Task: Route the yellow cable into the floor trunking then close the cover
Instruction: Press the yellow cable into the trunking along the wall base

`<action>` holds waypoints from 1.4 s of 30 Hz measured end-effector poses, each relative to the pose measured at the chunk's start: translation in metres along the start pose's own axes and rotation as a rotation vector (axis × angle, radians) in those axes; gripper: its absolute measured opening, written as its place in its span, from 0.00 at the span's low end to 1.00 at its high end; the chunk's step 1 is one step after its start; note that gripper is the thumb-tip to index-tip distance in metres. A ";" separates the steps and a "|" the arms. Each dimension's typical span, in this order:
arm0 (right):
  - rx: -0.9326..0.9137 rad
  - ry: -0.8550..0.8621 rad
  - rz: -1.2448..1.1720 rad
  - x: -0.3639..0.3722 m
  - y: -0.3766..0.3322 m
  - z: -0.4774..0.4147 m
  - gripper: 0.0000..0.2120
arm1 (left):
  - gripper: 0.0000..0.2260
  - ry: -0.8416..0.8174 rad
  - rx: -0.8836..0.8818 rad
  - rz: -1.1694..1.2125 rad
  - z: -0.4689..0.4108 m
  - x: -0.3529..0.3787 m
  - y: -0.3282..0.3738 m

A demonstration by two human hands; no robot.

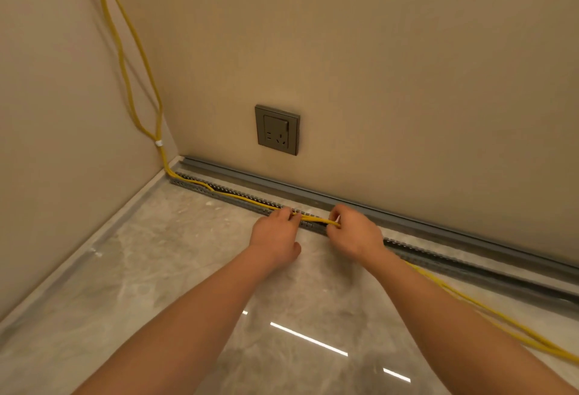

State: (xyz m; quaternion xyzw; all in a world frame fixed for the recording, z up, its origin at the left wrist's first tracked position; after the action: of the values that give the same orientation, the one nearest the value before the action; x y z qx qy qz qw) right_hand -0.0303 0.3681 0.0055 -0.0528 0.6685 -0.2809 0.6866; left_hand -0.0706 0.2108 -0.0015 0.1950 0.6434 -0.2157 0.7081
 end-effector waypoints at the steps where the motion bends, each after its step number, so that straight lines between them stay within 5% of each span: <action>1: 0.059 -0.045 -0.105 0.000 0.000 -0.002 0.09 | 0.29 -0.002 -0.002 -0.011 -0.002 -0.001 0.001; 4: 0.117 -0.070 -0.246 -0.006 0.001 -0.009 0.07 | 0.24 0.014 0.005 -0.056 -0.006 -0.003 0.003; 12: 0.097 -0.029 0.024 -0.004 -0.011 -0.016 0.07 | 0.16 0.136 0.145 -0.061 -0.013 -0.010 0.016; 23: 0.113 -0.019 0.006 -0.006 0.001 -0.012 0.02 | 0.10 -0.029 0.154 -0.244 -0.030 -0.018 0.046; 34: 0.262 0.004 0.216 -0.039 0.069 0.022 0.20 | 0.12 -0.064 0.202 -0.367 -0.034 -0.018 0.073; 42: 0.308 -0.092 -0.261 -0.050 0.089 0.030 0.06 | 0.12 -0.065 0.213 -0.375 -0.030 -0.020 0.069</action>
State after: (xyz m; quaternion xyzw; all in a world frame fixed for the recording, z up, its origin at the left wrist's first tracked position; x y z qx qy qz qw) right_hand 0.0292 0.4559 0.0127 -0.0462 0.5731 -0.4634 0.6743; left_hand -0.0585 0.2861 0.0152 0.1386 0.6187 -0.4165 0.6516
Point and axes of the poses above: each hand's wrist, its own z-axis away from the middle knuckle, its own x-axis out of the palm, y = z × x, the point moved 3 cm from there along -z, towards the middle knuckle, and after that the axes turned 3 degrees about -z, right-handed, at the moved point
